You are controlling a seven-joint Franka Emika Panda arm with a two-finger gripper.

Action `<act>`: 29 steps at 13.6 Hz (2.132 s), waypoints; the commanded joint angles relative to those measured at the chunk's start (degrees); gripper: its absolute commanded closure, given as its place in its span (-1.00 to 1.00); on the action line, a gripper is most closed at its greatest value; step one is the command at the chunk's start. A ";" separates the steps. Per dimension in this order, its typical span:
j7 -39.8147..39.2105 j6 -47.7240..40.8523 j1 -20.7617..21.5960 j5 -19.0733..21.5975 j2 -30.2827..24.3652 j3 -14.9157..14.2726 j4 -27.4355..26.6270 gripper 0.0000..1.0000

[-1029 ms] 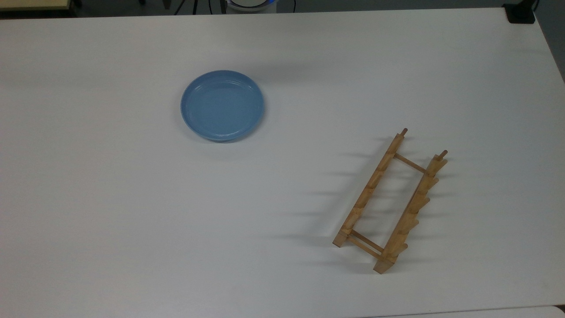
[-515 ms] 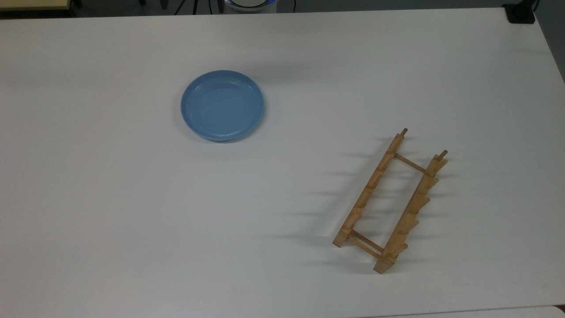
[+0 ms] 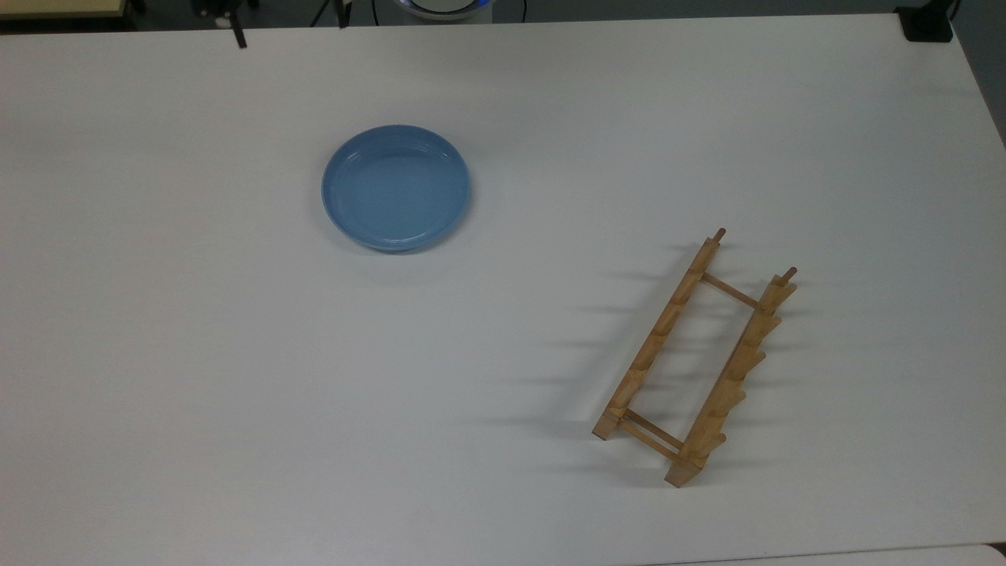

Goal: Place plate in plate rack
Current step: 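Lower the gripper onto the rim of the light blue plate, then close the gripper on the plate rim and lift it upright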

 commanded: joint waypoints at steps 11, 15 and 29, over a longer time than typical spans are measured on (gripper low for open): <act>-0.75 21.90 -2.01 -3.19 10.38 -0.29 -19.46 -0.73; 2.76 24.97 -1.49 -3.19 13.37 -0.11 -19.46 -0.52; 11.73 28.85 -0.26 -5.30 13.39 0.33 -18.67 1.00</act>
